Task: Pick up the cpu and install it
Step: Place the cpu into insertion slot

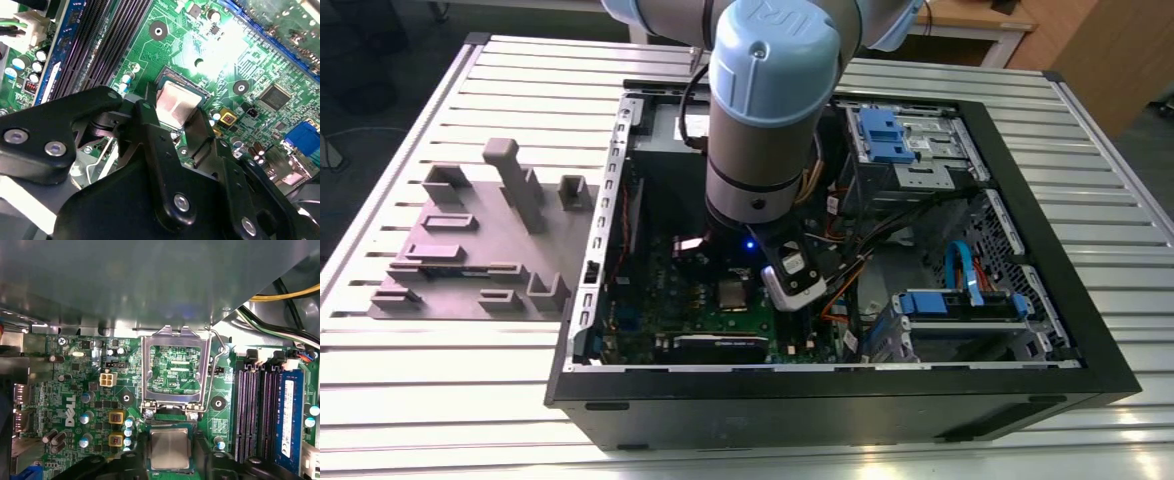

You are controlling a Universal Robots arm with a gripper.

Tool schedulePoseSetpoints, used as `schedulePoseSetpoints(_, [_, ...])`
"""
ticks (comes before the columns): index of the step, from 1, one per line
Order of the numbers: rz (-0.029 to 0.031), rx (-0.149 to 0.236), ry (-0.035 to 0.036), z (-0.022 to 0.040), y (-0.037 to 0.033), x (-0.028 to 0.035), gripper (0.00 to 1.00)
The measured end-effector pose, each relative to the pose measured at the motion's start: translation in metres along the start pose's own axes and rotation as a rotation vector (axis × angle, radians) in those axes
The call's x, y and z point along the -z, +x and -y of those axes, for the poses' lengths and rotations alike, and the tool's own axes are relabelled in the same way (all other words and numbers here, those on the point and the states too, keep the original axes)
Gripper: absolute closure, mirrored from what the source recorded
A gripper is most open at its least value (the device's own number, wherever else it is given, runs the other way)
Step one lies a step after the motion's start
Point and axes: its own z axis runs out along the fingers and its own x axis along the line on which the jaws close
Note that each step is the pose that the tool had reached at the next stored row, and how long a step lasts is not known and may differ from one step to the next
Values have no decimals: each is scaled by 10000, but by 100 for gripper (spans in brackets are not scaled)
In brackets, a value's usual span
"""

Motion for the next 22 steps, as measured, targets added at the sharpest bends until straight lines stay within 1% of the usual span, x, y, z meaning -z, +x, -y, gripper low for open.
schedulePoseSetpoints(1, [2, 2, 0, 0, 0, -1, 56])
schedulePoseSetpoints(6, [8, -2, -22, -1, -2, 7, 56])
schedulePoseSetpoints(8, [6, -3, -16, 0, -1, 23, 56])
schedulePoseSetpoints(13, [5, -37, -16, 0, -1, 27, 56])
schedulePoseSetpoints(15, [7, -211, -20, 0, 0, 27, 56])
schedulePoseSetpoints(18, [13, -627, -28, 0, 0, 26, 56])
schedulePoseSetpoints(19, [14, -679, -30, 0, 1, 26, 56])
schedulePoseSetpoints(22, [14, -679, -31, 12, 2, 26, 56])
